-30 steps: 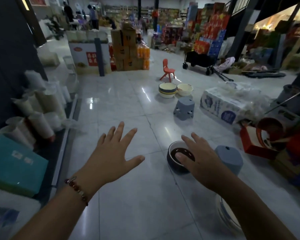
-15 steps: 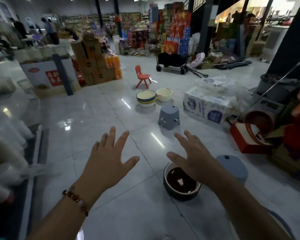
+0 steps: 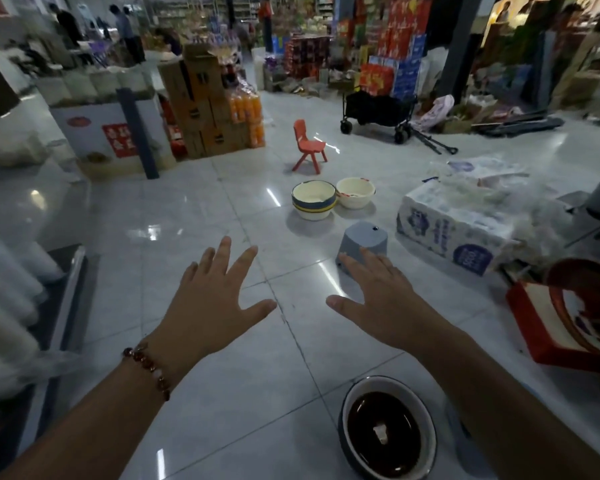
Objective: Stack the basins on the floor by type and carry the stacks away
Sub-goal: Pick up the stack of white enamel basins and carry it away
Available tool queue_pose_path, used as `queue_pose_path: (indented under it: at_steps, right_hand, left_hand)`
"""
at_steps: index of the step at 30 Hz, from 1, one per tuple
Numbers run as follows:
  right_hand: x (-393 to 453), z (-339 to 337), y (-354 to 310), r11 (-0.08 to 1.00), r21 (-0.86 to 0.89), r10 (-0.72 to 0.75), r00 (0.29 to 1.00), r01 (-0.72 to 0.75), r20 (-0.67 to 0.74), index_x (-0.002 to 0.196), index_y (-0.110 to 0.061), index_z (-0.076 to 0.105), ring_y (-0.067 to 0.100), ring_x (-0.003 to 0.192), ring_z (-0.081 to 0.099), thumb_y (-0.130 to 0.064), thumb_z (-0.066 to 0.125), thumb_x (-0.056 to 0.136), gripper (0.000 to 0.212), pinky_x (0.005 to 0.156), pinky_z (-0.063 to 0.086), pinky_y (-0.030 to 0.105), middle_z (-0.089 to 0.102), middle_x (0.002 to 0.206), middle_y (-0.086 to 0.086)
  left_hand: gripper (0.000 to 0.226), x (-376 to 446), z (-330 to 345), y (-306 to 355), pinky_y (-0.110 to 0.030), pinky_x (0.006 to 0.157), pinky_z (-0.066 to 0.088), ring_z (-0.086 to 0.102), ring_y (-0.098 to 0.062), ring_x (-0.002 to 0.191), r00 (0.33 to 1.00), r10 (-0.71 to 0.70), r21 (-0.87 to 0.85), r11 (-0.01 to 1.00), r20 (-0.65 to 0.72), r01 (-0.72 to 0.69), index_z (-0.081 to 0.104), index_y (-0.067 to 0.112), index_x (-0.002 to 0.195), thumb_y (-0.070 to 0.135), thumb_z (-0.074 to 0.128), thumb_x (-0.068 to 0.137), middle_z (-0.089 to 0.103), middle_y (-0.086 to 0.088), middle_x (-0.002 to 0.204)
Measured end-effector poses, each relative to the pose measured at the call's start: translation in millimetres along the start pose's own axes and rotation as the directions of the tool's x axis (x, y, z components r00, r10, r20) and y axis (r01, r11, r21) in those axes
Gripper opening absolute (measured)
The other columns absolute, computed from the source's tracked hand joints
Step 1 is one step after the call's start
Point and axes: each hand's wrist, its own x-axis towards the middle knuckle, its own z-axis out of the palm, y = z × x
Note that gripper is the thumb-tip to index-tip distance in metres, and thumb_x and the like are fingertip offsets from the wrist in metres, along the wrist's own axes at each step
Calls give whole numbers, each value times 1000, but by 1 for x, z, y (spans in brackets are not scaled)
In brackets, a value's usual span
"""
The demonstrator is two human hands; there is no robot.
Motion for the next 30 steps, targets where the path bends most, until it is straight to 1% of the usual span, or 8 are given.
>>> queue_pose_path:
  at_steps: [3,7,10,14,18,25,28,30]
  right_hand:
    - [56,2,4,999,-39,-18,999,19,32,156,-34,12,28,152,-1,-65,45,93,78,122,8,49,1,165,3]
    - [141,16,12,995,-95,-8,997,15,75,156,-32,14,30,151,1,-64,46,93,78,122,9,50,4,165,5]
    - [219,24,16,992,-125,21,995,-9,94,156,-32,14,30,151,2,-64,46,93,78,121,9,50,3,165,5]
    - [325,22,14,989,-134,77,991,-62,110,157,-31,12,32,151,2,-64,45,93,78,121,8,49,3,166,5]
    - [411,13,15,990,-117,91,991,-79,101,157,-30,15,32,151,4,-63,46,93,78,121,10,50,7,165,6]
    - [537,10,45,990,-83,128,982,-118,137,157,-30,16,32,151,4,-62,45,94,77,121,9,49,6,165,8]
    - [599,10,65,989,-101,122,978,-106,168,157,-30,15,31,151,4,-62,45,94,77,121,10,49,6,165,7]
    - [647,6,83,991,-101,106,982,-91,158,157,-30,15,31,151,5,-63,45,94,78,121,10,49,7,165,7]
  left_hand:
    - [99,47,20,-18,-46,123,9,0,-30,153,1000,-7,-4,1000,4,7,-5,38,157,88,17,74,-11,-8,166]
    - [92,119,61,-40,-47,123,7,-3,-30,153,996,32,2,999,83,-32,-7,37,156,79,32,84,-14,-8,165]
    - [92,193,81,-66,-49,123,8,-2,-32,153,994,65,-11,998,93,-64,-5,36,157,77,37,86,-12,-10,165]
    - [92,305,85,-105,-49,122,8,1,-33,152,989,110,11,994,96,-112,-2,35,157,77,38,87,-9,-11,166]
    - [92,402,82,-132,-50,122,10,2,-33,152,981,153,52,986,120,-160,-2,34,157,78,37,86,-8,-11,166]
    - [92,536,102,-139,-52,122,12,4,-35,152,969,187,26,981,163,-193,3,31,158,75,41,86,-5,-12,166]
    - [92,599,115,-136,-52,122,11,3,-35,152,968,174,37,982,183,-184,2,31,158,75,41,87,-6,-12,166]
    - [92,651,124,-134,-52,122,11,3,-35,152,969,168,51,982,182,-180,1,31,158,74,41,87,-6,-12,166]
